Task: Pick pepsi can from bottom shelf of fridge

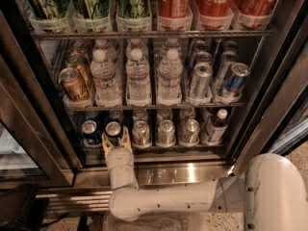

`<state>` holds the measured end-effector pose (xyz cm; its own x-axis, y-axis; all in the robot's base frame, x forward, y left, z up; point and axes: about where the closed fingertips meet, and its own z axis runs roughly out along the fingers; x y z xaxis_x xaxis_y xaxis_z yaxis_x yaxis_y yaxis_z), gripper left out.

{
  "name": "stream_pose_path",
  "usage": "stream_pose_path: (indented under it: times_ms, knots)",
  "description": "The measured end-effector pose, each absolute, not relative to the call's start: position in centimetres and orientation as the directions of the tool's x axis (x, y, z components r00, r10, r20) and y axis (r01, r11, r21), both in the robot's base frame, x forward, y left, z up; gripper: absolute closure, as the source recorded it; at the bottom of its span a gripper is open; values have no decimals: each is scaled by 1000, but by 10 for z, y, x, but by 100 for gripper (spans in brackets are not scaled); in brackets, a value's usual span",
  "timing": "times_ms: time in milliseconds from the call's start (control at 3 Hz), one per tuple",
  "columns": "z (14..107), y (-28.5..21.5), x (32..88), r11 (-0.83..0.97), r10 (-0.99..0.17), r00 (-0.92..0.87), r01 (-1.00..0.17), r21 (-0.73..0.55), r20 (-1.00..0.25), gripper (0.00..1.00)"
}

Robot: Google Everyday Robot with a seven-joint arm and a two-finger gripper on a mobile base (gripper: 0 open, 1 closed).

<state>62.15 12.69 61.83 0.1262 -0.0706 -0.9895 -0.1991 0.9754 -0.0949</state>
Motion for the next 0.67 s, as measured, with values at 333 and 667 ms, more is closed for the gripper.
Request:
stream_pose_path:
  times_ms: [333,667]
  knots:
    - [631,132,614,971,-48,143,-224,-80,-989,100]
    - [656,137,597,957,-28,153,-282,-70,-988,100]
